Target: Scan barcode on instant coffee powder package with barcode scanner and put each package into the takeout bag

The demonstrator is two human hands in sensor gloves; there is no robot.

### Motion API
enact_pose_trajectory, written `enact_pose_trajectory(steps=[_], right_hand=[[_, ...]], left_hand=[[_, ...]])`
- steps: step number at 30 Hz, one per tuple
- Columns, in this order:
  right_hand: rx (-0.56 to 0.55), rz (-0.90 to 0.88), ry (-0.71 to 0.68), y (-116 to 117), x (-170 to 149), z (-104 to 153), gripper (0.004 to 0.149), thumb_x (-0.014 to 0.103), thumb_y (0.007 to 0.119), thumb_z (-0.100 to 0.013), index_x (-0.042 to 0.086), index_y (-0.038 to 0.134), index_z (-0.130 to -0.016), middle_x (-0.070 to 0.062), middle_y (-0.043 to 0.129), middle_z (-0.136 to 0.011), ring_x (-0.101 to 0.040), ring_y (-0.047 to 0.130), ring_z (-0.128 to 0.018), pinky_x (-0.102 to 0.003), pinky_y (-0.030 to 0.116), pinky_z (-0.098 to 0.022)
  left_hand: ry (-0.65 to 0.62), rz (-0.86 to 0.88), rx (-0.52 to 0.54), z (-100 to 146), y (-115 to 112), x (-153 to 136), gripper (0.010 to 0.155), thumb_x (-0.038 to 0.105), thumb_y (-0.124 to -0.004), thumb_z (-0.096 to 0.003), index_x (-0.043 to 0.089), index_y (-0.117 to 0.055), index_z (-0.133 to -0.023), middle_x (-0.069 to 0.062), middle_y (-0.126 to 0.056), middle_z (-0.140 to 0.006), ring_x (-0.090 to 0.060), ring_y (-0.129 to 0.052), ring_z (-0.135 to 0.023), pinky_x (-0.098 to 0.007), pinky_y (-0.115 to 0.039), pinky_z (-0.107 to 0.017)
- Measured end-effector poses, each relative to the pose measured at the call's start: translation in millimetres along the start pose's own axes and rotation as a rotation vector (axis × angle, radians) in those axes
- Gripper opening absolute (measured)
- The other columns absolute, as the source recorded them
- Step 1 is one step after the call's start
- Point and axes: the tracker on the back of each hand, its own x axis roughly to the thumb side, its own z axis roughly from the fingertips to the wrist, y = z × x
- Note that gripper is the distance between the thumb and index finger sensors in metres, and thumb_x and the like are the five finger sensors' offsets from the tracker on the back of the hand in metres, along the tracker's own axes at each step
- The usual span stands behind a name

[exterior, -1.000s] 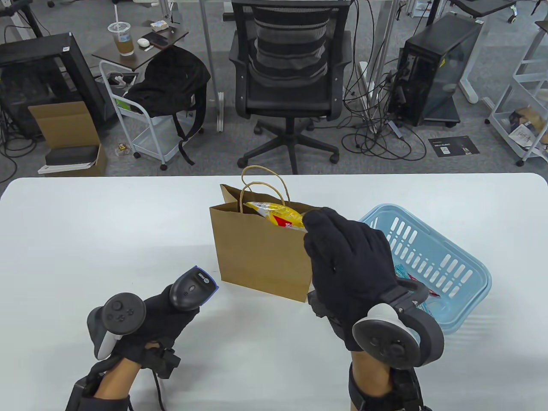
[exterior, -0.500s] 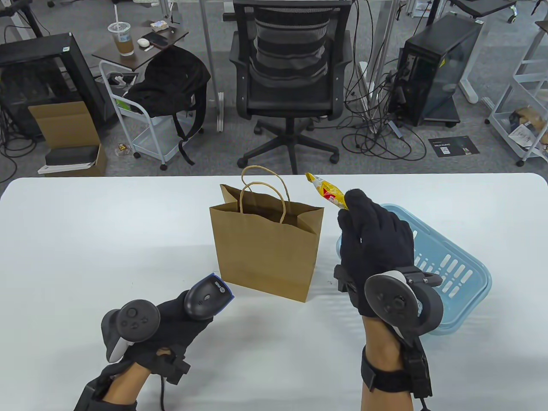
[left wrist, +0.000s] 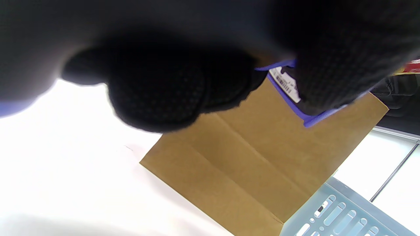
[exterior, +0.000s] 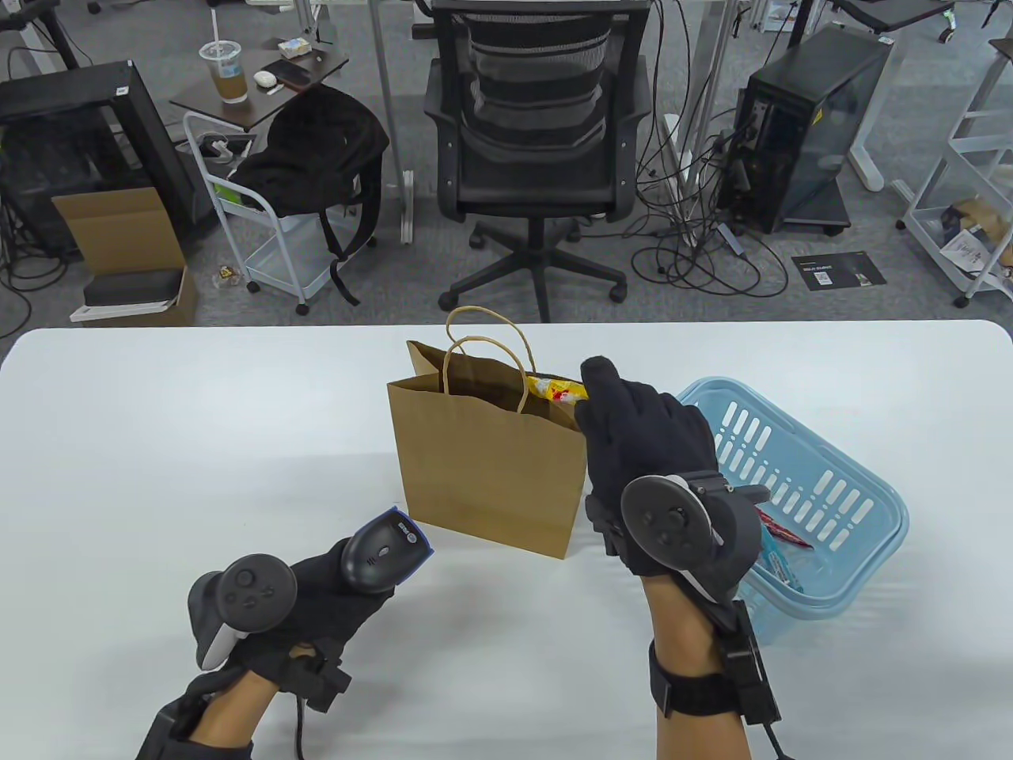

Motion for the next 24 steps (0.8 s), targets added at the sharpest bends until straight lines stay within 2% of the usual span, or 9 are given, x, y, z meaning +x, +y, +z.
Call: enact_pose_trajectory(steps=[8, 24], right_hand=[[0.058, 0.021, 0.0, 6, -3, -1, 0.053, 0.043, 0.094, -0.043, 0.035, 0.084, -0.094, -0.002, 0.104, -0.071, -0.014, 0.105, -0.048, -0.04, 0.084, -0.047], [0.134, 0.035, 0.013, 37, -13, 2, 0.051, 0.044, 0.093, -0.043, 0.037, 0.084, -0.093, 0.002, 0.103, -0.074, -0.015, 0.104, -0.053, -0.041, 0.083, -0.05]], left_hand=[[-0.008, -0.005, -0.007, 0, -1, 0, 0.055, 0.06, -0.087, -0.0436, 0.028, -0.079, -0.088, 0.013, -0.101, -0.063, -0.013, -0.111, -0.041, -0.036, -0.093, -0.04], [-0.012, -0.01, -0.02, 0, -4, 2, 0.055, 0.06, -0.087, -0.0435, 0.028, -0.079, -0.088, 0.013, -0.101, -0.063, -0.013, -0.111, -0.041, -0.036, -0.093, -0.04]])
